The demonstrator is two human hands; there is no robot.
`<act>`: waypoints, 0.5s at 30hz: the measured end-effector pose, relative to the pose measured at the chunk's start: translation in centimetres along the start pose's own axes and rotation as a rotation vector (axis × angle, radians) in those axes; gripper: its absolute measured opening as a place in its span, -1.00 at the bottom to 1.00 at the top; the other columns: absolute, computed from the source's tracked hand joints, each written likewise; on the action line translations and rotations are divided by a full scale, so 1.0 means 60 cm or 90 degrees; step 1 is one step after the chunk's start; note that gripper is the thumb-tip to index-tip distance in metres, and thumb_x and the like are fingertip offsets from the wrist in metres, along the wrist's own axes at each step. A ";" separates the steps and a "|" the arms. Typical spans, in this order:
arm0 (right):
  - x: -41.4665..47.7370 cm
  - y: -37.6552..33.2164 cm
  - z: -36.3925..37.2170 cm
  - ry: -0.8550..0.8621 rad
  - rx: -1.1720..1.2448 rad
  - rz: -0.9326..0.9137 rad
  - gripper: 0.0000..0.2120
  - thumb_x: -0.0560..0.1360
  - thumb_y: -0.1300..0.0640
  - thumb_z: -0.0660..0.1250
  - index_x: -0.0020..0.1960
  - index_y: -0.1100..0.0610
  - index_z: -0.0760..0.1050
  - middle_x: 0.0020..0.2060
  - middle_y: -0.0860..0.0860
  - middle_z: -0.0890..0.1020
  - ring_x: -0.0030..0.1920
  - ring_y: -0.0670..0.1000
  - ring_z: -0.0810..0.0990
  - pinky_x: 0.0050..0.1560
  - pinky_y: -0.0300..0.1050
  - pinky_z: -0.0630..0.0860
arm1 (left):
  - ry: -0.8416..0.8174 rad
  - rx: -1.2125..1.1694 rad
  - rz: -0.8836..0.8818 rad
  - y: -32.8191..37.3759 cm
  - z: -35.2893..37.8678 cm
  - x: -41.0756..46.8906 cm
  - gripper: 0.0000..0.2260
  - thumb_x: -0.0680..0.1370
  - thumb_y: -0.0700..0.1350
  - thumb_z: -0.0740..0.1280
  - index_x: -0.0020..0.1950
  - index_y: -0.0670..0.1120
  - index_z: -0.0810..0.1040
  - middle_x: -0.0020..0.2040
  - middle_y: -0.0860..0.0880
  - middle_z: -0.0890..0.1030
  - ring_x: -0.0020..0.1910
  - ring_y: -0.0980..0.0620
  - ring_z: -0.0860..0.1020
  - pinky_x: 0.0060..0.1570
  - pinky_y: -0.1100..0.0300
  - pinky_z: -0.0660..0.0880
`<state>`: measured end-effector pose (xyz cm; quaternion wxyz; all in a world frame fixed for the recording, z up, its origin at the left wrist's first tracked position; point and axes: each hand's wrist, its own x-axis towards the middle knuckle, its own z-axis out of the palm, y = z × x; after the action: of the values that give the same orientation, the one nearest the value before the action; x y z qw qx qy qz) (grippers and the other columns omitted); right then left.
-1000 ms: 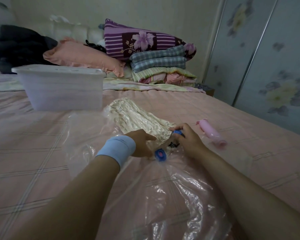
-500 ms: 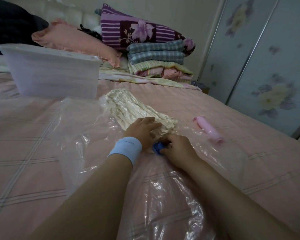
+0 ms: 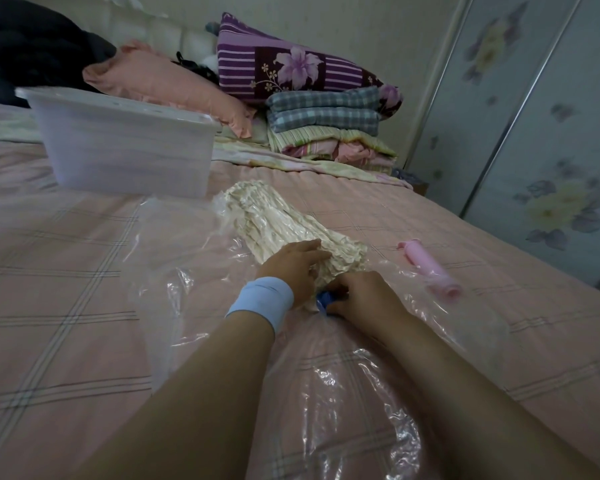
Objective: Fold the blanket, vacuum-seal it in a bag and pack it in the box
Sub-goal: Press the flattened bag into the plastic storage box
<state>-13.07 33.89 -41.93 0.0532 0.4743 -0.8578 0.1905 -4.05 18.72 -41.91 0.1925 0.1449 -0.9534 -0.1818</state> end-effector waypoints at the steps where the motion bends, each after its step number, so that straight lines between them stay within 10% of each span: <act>1: 0.001 -0.002 -0.001 -0.004 -0.041 0.012 -0.79 0.36 -0.06 0.49 -0.06 0.01 0.69 -0.19 -0.02 0.69 -0.14 0.01 0.63 -0.13 -0.03 0.57 | 0.003 -0.003 0.000 0.000 0.000 0.000 -0.53 0.59 -0.18 0.19 0.46 0.19 0.34 0.54 0.20 0.18 0.51 0.07 0.14 0.45 0.10 0.21; 15: 0.003 -0.004 -0.005 0.005 -0.160 0.009 -0.58 0.58 -0.23 0.21 -0.27 0.05 0.50 -0.28 0.03 0.58 -0.18 0.09 0.56 -0.24 -0.09 0.32 | 0.006 -0.004 0.007 -0.002 0.001 0.001 -0.57 0.62 -0.14 0.17 0.46 0.18 0.34 0.54 0.19 0.19 0.51 0.08 0.14 0.47 0.12 0.17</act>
<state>-12.98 33.75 -41.51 0.1143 0.4571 -0.8780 0.0838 -4.10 18.62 -42.00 0.1986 0.1396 -0.9526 -0.1833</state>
